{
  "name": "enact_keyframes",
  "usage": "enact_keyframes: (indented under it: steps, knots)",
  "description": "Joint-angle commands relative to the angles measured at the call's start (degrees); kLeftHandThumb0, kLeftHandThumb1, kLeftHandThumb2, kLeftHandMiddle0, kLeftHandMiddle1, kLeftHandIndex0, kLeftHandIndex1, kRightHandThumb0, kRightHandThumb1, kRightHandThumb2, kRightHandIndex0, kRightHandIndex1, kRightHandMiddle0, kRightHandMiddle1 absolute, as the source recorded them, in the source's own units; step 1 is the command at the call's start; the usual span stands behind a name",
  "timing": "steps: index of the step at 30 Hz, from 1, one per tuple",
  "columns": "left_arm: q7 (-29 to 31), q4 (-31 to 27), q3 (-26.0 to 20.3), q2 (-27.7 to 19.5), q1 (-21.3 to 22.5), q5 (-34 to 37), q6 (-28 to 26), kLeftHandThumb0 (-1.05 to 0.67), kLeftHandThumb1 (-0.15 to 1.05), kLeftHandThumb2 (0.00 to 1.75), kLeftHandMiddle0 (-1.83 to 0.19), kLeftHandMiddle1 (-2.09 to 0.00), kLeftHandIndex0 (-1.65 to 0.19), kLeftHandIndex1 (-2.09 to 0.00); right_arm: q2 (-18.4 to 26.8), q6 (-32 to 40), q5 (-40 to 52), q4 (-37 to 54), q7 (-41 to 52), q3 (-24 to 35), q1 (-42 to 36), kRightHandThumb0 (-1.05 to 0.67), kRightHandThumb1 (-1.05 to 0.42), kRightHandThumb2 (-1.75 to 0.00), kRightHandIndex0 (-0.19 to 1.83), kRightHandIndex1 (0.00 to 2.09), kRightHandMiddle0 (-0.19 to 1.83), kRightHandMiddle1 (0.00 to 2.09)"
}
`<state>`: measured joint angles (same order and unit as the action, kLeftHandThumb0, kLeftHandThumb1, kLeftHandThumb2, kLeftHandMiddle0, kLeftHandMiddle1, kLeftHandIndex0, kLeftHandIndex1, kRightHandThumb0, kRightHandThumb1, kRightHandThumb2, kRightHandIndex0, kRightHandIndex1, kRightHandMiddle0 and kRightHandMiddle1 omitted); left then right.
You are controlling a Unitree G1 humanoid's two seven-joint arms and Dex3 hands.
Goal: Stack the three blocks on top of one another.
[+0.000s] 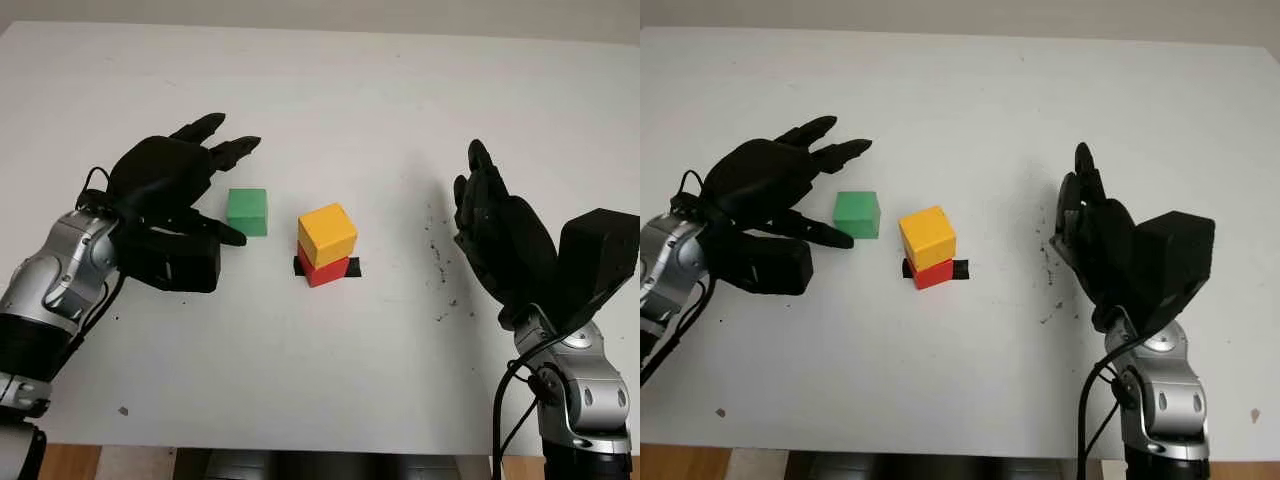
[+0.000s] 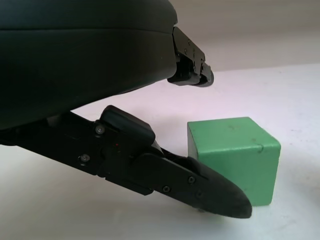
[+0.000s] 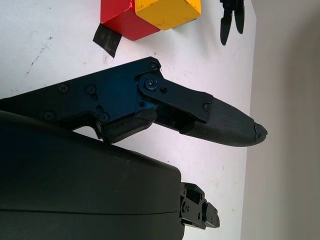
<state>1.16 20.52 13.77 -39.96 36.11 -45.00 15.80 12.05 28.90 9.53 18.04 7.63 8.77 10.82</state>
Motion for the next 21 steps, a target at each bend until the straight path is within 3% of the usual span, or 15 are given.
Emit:
enact_keyframes:
  steps: [1,8,9,11,13,21]
  knots:
    - [-1.95,1.11,0.89,0.35,-0.16,-1.08,0.29,-0.84,0.96,0.05,-0.07,-0.08,-0.34,-0.12,0.46,-0.13,0.17,1.21,0.1,0.29,-0.71,-0.77,-1.05,-0.81,-0.19,0.0,-0.19,0.0]
    - [-5.41,3.46,1.86,0.71,0.3,-1.76,1.65,-0.81,0.99,0.06,-0.15,-0.1,-0.46,-0.22,0.57,-0.13,0.1,1.53,0.17,0.31,-0.89,-0.77,-1.05,-0.8,-0.19,0.0,-0.19,0.0]
    - [-5.65,3.72,1.9,0.78,0.31,-1.67,1.88,-0.81,0.99,0.06,-0.16,-0.1,-0.46,-0.27,0.59,-0.13,0.06,1.55,0.16,0.28,-0.9,-0.76,-1.05,-0.8,-0.19,0.0,-0.19,0.0]
    - [-6.12,4.13,1.86,0.91,0.34,-1.37,2.43,-0.81,0.99,0.05,-0.2,-0.08,-0.33,-0.61,0.63,-0.13,0.08,1.5,0.22,0.3,-0.86,-0.76,-1.05,-0.8,-0.19,0.0,-0.19,0.0]
    - [-6.24,4.31,1.74,1.0,0.37,-1.02,2.73,-0.8,0.99,0.05,-0.22,-0.08,-0.26,-0.82,0.78,-0.29,0.0,1.49,0.34,0.26,-0.86,-0.76,-1.05,-0.8,-0.19,0.0,-0.19,0.0]
    - [-6.82,5.18,1.5,1.04,0.45,0.37,4.55,-0.79,1.0,0.06,-0.3,-0.1,-0.3,-1.02,1.09,0.21,-0.31,2.05,0.37,0.22,-0.8,-0.76,-1.05,-0.8,-0.19,0.0,-0.19,0.0]
